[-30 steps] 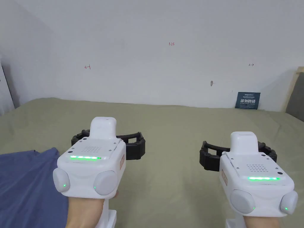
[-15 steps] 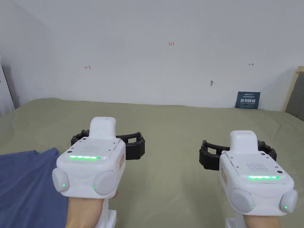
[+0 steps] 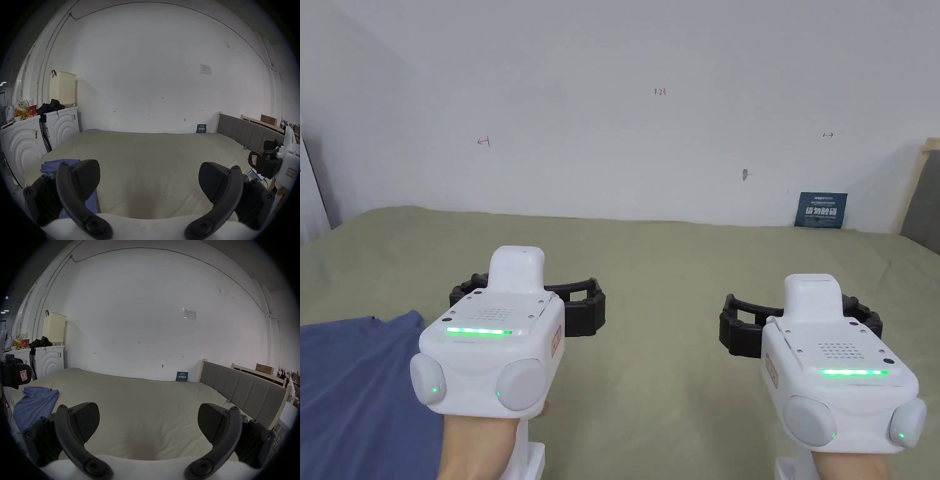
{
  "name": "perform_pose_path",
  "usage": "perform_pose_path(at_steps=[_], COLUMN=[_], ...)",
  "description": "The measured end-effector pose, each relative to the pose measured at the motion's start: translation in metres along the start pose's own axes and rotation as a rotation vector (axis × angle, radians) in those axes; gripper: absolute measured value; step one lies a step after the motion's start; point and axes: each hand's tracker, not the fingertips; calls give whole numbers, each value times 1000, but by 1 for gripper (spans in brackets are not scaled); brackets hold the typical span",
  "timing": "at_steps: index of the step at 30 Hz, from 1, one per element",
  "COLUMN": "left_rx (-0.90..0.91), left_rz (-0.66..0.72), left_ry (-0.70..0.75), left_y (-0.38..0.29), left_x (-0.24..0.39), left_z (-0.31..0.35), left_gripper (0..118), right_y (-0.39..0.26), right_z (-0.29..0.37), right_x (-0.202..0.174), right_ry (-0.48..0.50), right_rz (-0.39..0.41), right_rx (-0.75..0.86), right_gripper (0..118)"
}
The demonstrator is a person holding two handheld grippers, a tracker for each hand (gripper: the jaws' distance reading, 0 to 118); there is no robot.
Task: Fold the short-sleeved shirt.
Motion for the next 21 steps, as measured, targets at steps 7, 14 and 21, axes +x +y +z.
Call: perform_pose_path(at_steps=[7,14,21], left_rx=[0,0,-1], left_rz=[-4,-1,1], left_ry=[-4,-4,-4], left_y=[1,2,1], left_x=[1,0,1], left_z=[0,1,4], left_gripper=[118,118,118], right_y=[0,1,0], right_z=[0,0,-1], right_x=[0,1,0], right_ry=[-1,-3,-2], right_rz=[-3,-2,7], right_rx=[-1,2,-4], right_gripper=[118,118,118])
